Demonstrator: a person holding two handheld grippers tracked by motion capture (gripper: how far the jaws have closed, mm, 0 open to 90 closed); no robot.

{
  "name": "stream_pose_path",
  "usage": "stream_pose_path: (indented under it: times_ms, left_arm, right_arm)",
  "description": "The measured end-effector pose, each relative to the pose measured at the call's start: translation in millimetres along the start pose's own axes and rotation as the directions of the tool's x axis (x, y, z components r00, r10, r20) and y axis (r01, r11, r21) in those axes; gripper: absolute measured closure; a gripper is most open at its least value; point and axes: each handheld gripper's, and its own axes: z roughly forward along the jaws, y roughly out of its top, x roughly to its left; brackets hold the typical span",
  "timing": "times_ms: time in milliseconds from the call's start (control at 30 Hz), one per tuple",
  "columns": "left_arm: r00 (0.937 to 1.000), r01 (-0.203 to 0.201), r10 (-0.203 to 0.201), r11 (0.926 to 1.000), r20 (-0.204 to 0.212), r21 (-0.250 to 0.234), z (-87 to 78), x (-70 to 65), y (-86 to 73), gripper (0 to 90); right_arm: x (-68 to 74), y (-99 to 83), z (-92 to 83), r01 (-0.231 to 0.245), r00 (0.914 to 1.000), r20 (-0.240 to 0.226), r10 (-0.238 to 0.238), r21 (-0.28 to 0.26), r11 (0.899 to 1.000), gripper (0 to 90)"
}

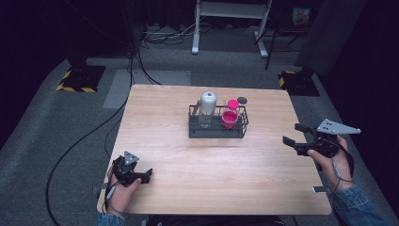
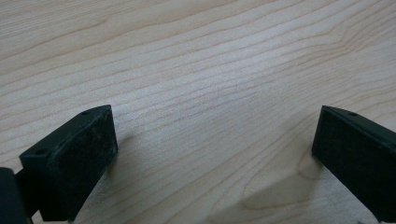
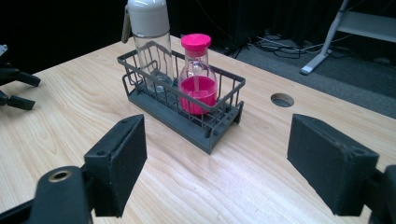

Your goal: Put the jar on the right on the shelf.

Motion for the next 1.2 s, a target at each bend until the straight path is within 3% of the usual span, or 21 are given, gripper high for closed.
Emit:
stream_pose_path:
  times_ms: [700, 1200]
  left_arm:
    - [1.0000, 0.001, -0.001, 1.0000, 0.000, -0.001, 0.0, -0.1, 0.0, 0.2]
    - [1.0000, 0.000, 0.000, 1.0000, 0.000, 0.000, 0.0, 0.0, 0.0, 0.2]
  right_arm:
    - [3.8, -40.4, -19.6, -0.039, 0.9984, 0.043, 0.037, 0.035, 0.999, 19.9]
    - [1.1, -76.1, -19.9, -0.089, 0.9942, 0.066, 0.084, 0.072, 0.993, 18.8]
